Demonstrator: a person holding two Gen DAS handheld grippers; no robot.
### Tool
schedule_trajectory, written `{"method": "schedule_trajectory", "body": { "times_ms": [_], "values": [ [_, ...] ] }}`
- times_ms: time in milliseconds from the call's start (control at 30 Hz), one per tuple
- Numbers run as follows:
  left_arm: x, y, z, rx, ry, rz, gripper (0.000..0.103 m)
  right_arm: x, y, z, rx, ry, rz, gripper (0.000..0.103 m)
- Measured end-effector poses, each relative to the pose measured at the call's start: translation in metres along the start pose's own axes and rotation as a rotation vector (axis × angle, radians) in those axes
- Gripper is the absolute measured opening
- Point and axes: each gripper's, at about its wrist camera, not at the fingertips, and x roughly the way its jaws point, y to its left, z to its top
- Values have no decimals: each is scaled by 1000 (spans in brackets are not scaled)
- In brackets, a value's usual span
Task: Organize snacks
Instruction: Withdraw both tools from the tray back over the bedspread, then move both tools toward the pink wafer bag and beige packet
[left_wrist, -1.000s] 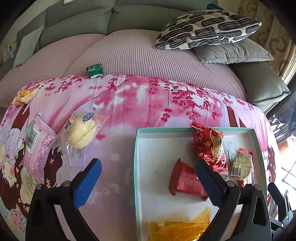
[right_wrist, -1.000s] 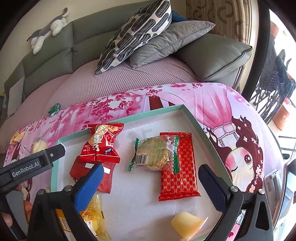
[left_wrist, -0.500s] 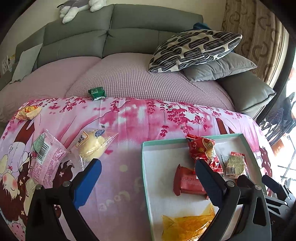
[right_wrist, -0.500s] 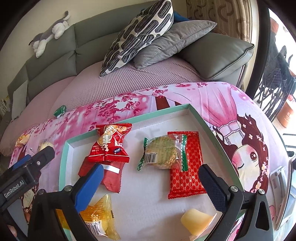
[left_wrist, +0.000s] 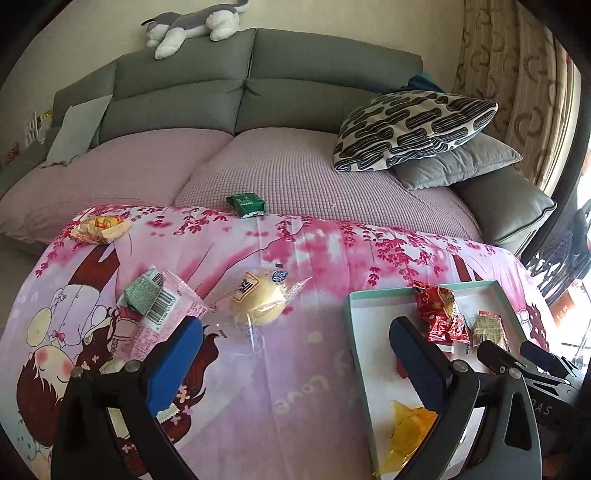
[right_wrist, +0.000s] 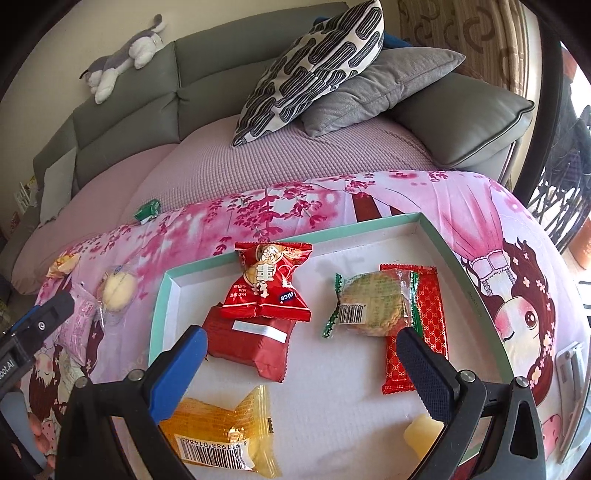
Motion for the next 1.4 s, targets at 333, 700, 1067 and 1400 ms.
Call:
{"method": "schedule_trajectory", "body": {
  "times_ms": [333,700,1067,1400],
  "values": [
    [-11,33,-8,-46,-19,40,101,1,29,-6,-24,13,68,103],
    [-17,57,-9,-87,-45,82,101,2,59,-10,-57,-2,127,103],
    [-6,99,-12,-186,6,75,101,-9,82,-8,-107,-95,127,103],
    [-4,157,-14,-294,81,142,101,-6,125,-18,-199,-39,125,103]
  ]
}}
